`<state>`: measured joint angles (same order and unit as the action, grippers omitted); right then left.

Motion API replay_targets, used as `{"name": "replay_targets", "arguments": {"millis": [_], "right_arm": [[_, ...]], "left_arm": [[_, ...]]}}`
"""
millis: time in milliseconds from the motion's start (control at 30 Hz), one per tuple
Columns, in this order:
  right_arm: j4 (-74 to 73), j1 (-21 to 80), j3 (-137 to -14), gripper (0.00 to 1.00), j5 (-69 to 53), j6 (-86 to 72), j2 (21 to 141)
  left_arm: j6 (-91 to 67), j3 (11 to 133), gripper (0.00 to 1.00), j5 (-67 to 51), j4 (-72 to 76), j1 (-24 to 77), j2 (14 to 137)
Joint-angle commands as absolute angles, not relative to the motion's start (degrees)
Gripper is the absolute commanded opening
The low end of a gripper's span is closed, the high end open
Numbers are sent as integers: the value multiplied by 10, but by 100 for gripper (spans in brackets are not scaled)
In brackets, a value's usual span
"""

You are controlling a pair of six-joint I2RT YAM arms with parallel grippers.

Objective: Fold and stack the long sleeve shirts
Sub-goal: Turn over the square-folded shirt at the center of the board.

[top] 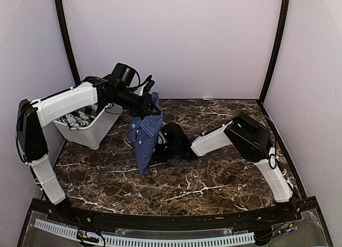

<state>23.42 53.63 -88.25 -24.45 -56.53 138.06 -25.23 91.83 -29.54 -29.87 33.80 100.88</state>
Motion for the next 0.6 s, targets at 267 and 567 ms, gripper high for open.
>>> {"name": "replay_targets", "arguments": {"millis": [267, 567], "right_arm": [[354, 512, -696, 27, -213, -589, 1249], [234, 530, -686, 15, -178, -562, 1217]], "left_arm": [[-240, 942, 0, -312, -286, 329, 1035], [-240, 952, 0, -312, -286, 321, 1034]]}}
